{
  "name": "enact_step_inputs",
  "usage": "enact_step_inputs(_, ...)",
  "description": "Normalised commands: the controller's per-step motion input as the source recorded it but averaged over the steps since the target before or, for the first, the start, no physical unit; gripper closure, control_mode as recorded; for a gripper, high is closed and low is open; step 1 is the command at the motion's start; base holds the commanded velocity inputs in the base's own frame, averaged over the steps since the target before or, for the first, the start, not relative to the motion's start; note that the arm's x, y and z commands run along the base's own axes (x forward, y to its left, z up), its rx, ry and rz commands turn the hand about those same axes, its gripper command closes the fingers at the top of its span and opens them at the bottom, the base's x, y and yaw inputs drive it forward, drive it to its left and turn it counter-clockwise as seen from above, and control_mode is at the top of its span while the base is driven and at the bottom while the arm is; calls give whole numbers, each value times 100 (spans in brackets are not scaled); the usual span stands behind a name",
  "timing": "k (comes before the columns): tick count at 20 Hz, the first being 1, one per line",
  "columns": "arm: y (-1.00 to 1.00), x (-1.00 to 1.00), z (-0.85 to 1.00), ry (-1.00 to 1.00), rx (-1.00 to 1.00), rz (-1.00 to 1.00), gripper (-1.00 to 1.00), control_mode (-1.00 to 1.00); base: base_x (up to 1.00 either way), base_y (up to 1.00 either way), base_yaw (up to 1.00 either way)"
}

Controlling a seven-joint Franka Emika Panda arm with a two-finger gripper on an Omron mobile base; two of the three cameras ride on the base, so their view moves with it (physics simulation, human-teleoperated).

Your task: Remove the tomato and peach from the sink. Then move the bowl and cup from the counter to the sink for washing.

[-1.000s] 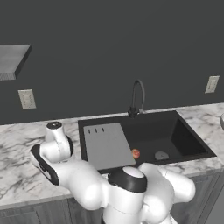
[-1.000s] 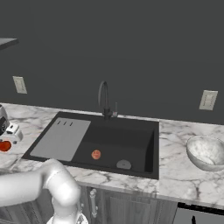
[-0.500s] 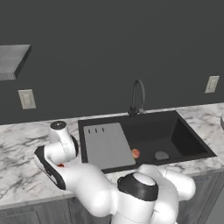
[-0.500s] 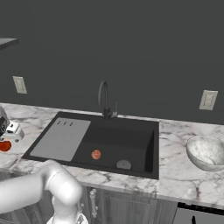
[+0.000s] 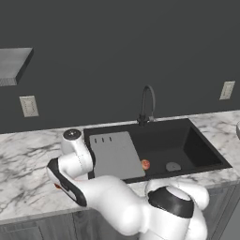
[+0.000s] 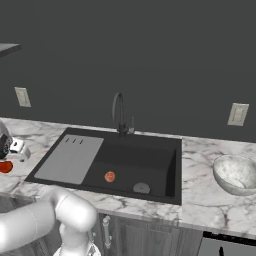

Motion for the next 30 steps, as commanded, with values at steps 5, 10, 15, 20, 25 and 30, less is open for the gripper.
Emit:
enact_step_inputs(5,-33,-16,22,0,4,0,-100,-100,0,0,0)
enact_step_inputs(10,-35,-14,20,0,4,-1,-100,-100,0,0,0)
enact_step_inputs(15,-36,-12,13,0,1,-3,-100,-100,0,0,0)
enact_step_inputs(20,-36,-11,9,0,0,-5,-100,-100,0,0,0)
enact_step_inputs(25,-35,-8,7,0,0,-7,-100,-100,0,0,0)
enact_step_inputs(30,-35,-1,7,0,0,-10,-100,-100,0,0,0)
